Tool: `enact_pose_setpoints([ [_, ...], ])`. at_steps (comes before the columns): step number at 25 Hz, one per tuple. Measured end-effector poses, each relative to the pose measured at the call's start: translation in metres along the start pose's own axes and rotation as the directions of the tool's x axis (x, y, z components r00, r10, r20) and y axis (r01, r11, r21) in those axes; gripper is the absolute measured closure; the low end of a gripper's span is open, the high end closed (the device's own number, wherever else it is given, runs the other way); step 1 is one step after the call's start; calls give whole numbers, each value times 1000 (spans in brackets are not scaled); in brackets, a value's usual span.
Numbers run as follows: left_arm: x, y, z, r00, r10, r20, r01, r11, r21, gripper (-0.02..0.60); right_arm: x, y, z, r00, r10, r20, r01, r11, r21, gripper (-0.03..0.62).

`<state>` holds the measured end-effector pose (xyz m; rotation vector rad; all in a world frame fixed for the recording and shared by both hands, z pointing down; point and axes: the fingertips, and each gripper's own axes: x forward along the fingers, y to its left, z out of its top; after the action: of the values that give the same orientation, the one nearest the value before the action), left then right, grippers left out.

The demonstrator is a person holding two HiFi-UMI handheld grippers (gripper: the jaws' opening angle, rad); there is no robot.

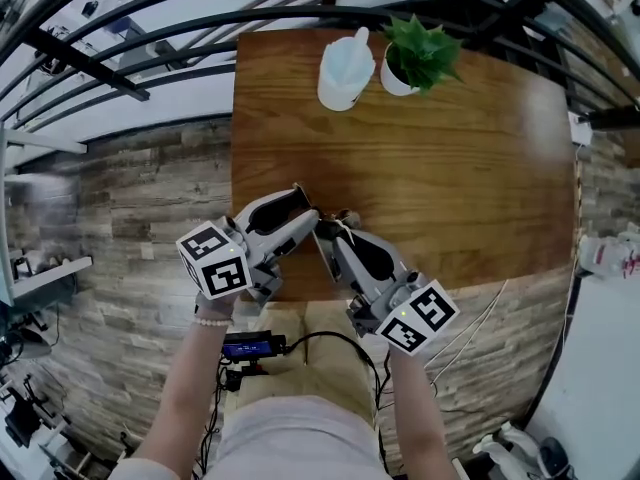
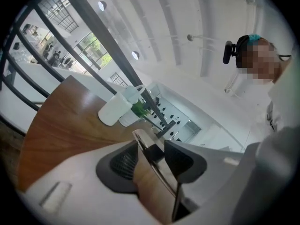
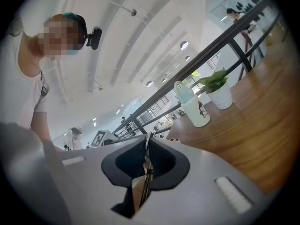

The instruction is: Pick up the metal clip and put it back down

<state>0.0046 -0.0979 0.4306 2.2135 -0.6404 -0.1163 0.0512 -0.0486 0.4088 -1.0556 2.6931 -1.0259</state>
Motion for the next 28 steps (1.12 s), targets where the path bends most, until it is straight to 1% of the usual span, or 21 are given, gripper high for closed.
enact_pose_setpoints([
  [8,-12,-37,23,999,19,37,-22,994,107,411,-10,29,18,999,35,-16,-37,996,-86,551],
  [13,-21,-60,40,998,24,64,-33,989,145,413,-16,51,34,998,64,-17,-66,988,-143,551],
  [19,-33,-91,64,991,19,133,-45,980,192,413,-23,75,55,995,99,0,-97,974,-206,551],
  [25,-45,-122,86,983,7,185,-56,964,260,413,-28,99,70,993,120,3,-114,951,-286,553],
  [28,-49,-135,94,978,-6,209,-54,958,281,414,-31,107,77,991,136,10,-127,943,-308,554],
])
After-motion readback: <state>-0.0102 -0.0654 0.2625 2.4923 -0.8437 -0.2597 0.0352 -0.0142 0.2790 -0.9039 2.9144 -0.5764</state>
